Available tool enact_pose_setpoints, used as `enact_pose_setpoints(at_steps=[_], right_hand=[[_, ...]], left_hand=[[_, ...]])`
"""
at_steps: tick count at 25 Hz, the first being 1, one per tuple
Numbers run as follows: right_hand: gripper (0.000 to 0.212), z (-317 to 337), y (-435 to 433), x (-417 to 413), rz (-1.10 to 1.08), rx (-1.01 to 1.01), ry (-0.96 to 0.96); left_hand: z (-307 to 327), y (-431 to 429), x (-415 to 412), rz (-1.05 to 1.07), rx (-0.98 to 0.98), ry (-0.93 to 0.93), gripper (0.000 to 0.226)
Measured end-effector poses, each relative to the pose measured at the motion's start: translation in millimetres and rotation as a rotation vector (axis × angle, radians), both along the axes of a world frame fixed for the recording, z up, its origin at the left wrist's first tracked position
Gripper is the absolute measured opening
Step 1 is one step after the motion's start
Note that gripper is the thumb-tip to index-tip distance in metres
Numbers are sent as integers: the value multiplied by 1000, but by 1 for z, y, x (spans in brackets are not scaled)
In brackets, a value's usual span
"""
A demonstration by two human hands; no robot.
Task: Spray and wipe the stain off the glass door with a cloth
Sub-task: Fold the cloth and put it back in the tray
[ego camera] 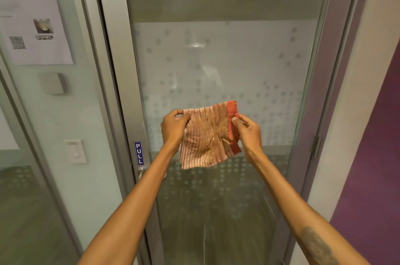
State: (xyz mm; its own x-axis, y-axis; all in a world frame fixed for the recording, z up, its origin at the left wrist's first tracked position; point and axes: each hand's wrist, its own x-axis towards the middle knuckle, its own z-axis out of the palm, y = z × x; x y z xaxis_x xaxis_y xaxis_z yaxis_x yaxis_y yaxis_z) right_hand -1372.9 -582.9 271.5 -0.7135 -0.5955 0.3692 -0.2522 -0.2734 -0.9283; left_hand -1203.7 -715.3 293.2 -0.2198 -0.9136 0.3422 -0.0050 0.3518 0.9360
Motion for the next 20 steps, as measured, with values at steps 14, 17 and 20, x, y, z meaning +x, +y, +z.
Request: enact_pose_setpoints(at_steps=[14,17,20], right_hand=[[57,-19,115,75,216,500,732],[56,-12,133,69,92,498,704],[58,4,143,55,-50,399,662]], left_hand=[[-23,143,-12,-116,-20,-103,26],[-22,153,-9,-136,-31,-129,12],[-18,161,-3,-250,-39,-125,17]])
